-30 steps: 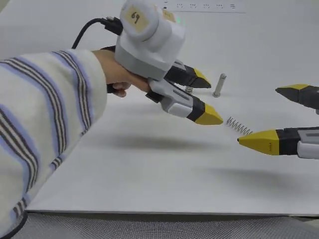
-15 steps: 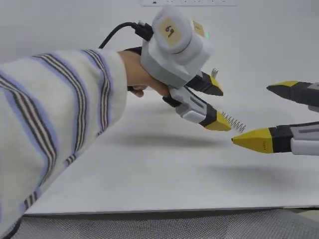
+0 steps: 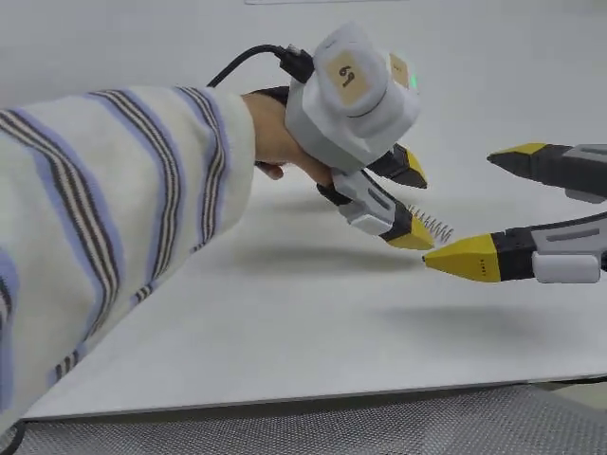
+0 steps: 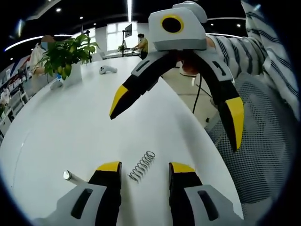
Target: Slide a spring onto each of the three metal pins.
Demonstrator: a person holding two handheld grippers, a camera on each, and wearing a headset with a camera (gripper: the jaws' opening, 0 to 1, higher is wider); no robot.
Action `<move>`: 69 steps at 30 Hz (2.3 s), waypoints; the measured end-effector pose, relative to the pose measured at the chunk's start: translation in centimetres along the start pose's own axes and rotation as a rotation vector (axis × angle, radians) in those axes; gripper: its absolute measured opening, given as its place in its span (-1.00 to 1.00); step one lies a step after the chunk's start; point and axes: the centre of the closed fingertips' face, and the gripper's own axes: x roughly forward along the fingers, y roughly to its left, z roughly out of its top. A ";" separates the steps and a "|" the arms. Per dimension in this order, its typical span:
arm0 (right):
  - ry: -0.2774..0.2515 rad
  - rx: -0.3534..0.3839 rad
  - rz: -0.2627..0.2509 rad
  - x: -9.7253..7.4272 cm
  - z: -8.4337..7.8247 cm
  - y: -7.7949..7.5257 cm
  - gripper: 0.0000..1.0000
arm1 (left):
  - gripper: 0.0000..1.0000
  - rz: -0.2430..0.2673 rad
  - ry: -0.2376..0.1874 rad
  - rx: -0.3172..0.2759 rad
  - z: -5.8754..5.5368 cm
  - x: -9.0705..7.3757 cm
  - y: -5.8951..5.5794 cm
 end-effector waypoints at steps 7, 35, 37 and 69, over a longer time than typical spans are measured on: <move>0.004 0.005 0.000 -0.1 -0.4 -0.2 0.88 | -0.52 -0.020 0.033 0.024 -0.2 0.3 -0.1; -0.013 0.000 0.012 -0.1 0.1 0.0 0.83 | -0.94 0.001 0.150 0.157 -3.0 0.0 -1.2; -0.015 -0.002 0.013 -0.1 0.2 0.0 0.83 | -0.94 -0.018 0.144 0.133 -3.1 -0.2 -1.8; 0.033 -0.045 0.030 -0.3 -0.1 0.9 0.69 | -0.95 0.112 0.110 -0.162 -4.4 -6.0 -2.6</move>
